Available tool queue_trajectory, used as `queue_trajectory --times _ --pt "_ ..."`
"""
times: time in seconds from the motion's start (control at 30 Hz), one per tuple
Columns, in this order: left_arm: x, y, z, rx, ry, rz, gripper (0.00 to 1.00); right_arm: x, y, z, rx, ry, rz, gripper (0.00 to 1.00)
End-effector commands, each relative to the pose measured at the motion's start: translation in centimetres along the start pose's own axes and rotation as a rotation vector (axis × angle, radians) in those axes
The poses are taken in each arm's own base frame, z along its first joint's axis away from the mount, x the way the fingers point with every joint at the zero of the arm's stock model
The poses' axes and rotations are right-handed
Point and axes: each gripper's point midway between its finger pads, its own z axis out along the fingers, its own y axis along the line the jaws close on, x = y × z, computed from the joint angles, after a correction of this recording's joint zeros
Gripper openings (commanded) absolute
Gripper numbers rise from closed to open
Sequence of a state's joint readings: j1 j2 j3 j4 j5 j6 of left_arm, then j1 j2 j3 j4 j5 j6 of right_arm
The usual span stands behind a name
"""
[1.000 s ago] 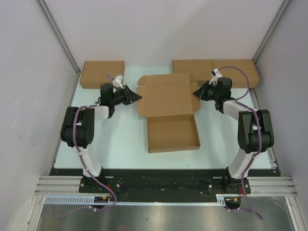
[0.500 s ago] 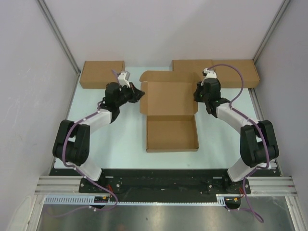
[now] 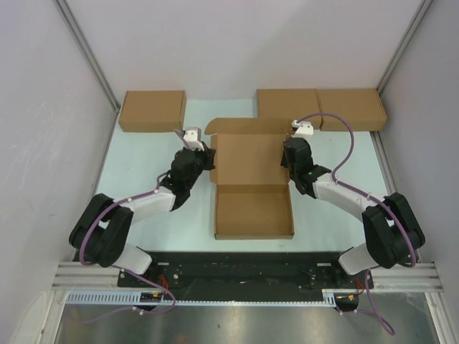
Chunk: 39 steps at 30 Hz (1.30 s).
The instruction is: Fold the paper box
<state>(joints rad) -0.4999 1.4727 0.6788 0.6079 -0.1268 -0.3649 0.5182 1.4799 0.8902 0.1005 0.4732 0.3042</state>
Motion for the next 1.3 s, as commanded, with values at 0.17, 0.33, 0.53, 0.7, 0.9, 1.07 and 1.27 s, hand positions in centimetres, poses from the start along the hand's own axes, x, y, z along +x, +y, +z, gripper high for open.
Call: queue_trajectory --times 0.17,0.33,0.53,0.7,0.9,1.07,1.27 --pt "-2.0 -4.0 -2.7 -0.031 -0.203 0.003 0.00 0.8 -0.1 -2.8 0.080 -0.090 0.089 0.00" --pt "-2.1 -5.8 -5.1 -0.005 -0.289 0.006 0.00 2.5 -0.9 -4.6 0.095 -0.114 0.085 0.00" --pt "-1.6 -5.7 -7.8 0.013 -0.431 0.013 0.00 3.7 -1.1 -6.1 0.066 -0.199 0.098 0.00" --pt "-2.5 -5.6 -6.9 -0.023 -0.508 0.073 0.00 1.7 -0.8 -5.8 0.044 -0.297 0.094 0.00" --pt "-5.1 -6.4 -4.8 -0.070 -0.631 0.156 0.00 -1.3 0.3 -3.4 0.027 -0.403 0.127 0.00" --pt "-7.5 -6.6 -3.5 -0.081 -0.688 0.152 0.00 -2.4 1.0 -1.9 0.017 -0.435 0.110 0.00" --pt "-11.7 -6.2 -4.7 -0.076 -0.784 0.122 0.00 -4.8 0.9 -2.7 -0.003 -0.490 0.113 0.00"
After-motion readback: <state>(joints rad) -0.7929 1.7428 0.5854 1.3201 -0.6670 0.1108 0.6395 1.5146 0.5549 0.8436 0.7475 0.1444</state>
